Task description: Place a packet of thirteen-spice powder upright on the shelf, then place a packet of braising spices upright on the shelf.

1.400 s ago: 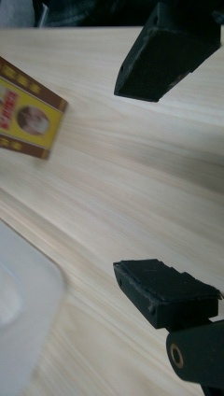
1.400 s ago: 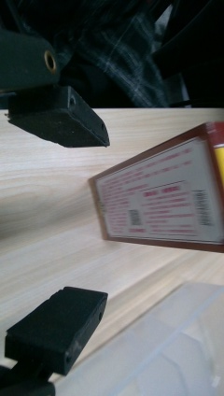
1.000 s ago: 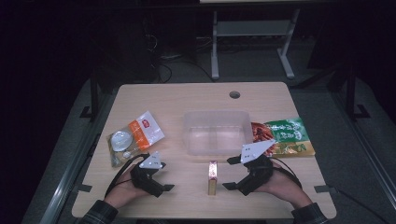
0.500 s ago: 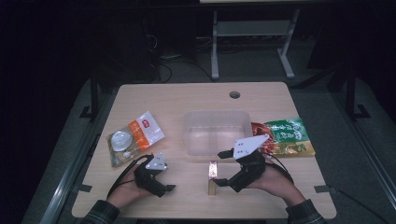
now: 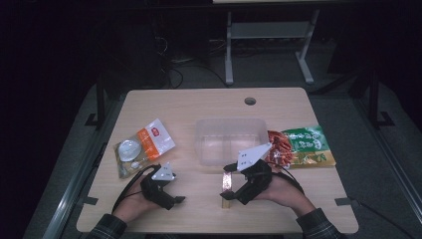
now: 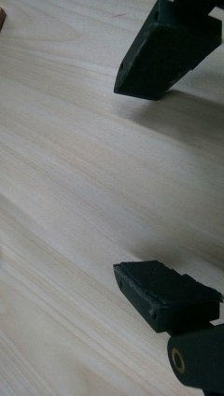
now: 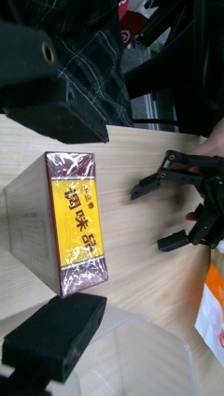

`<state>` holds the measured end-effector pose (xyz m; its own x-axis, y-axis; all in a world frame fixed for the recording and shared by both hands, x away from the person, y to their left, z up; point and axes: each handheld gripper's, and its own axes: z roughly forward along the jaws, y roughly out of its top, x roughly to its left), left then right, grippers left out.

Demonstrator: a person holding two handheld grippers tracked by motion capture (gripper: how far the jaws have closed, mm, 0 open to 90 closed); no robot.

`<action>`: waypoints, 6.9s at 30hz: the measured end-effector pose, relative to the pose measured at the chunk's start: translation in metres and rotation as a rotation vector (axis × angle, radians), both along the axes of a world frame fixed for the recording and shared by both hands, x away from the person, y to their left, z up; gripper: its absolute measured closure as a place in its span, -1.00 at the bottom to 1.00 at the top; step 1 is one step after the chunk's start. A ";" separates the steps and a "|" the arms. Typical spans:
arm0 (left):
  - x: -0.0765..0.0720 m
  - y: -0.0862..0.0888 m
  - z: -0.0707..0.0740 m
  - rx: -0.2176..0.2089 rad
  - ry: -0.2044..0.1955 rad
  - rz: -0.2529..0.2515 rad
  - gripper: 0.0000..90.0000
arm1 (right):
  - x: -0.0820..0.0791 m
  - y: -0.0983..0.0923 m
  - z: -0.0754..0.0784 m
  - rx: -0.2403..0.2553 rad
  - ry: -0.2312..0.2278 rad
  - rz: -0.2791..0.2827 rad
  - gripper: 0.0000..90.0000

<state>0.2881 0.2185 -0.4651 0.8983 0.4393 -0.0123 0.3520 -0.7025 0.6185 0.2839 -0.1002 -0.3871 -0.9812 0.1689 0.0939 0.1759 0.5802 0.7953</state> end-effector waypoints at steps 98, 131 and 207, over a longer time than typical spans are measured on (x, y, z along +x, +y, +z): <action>-0.003 -0.003 0.009 -0.076 0.050 -0.042 -0.71 | 0.156 -0.007 0.074 -0.004 -0.090 0.067 -0.31; -0.003 -0.002 0.009 -0.062 0.052 -0.052 -0.71 | 0.167 -0.006 0.053 -0.045 -0.042 0.071 -0.31; -0.002 -0.005 0.007 -0.089 0.082 -0.040 -0.70 | 0.008 -0.039 -0.023 -0.055 -0.031 -0.247 -0.59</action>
